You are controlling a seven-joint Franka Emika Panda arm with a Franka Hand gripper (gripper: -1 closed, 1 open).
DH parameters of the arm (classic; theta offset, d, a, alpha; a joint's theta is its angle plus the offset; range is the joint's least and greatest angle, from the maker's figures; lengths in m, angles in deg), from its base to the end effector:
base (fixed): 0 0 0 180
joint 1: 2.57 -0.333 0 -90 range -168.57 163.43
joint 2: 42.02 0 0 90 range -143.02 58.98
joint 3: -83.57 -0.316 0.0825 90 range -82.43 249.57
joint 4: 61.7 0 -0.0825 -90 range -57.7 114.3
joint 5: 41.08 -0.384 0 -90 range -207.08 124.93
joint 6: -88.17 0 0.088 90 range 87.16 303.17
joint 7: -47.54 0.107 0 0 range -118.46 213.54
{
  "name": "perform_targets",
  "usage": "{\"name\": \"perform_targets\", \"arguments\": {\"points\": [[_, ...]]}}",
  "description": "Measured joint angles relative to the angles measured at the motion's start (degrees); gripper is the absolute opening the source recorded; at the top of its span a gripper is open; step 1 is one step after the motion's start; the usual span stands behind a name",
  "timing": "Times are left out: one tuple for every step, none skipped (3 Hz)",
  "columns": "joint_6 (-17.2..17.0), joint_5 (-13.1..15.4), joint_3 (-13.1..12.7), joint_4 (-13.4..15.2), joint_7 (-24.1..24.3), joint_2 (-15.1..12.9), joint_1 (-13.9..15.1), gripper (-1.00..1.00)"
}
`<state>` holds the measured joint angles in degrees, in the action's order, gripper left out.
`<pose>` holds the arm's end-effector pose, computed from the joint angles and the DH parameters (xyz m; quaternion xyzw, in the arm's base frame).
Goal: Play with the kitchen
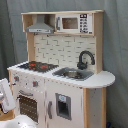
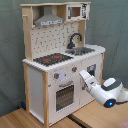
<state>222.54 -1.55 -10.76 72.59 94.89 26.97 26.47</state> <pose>0.2340 0.4474 0.3071 0.5992 0.3026 0.5037 0.5438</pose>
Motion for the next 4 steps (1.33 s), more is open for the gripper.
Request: {"name": "perform_targets", "arguments": {"points": [[1.58,0.17,-1.71,-0.99,5.08,1.05,0.54,1.00],[3.89,0.42,-3.99,-0.23,10.09,2.54,0.54,1.00],[6.67,1.10,-5.12,1.43,14.82,5.06,0.53,1.00],[9.64,1.73,-5.08,3.25,18.65,7.70,0.54,1.00]]}}
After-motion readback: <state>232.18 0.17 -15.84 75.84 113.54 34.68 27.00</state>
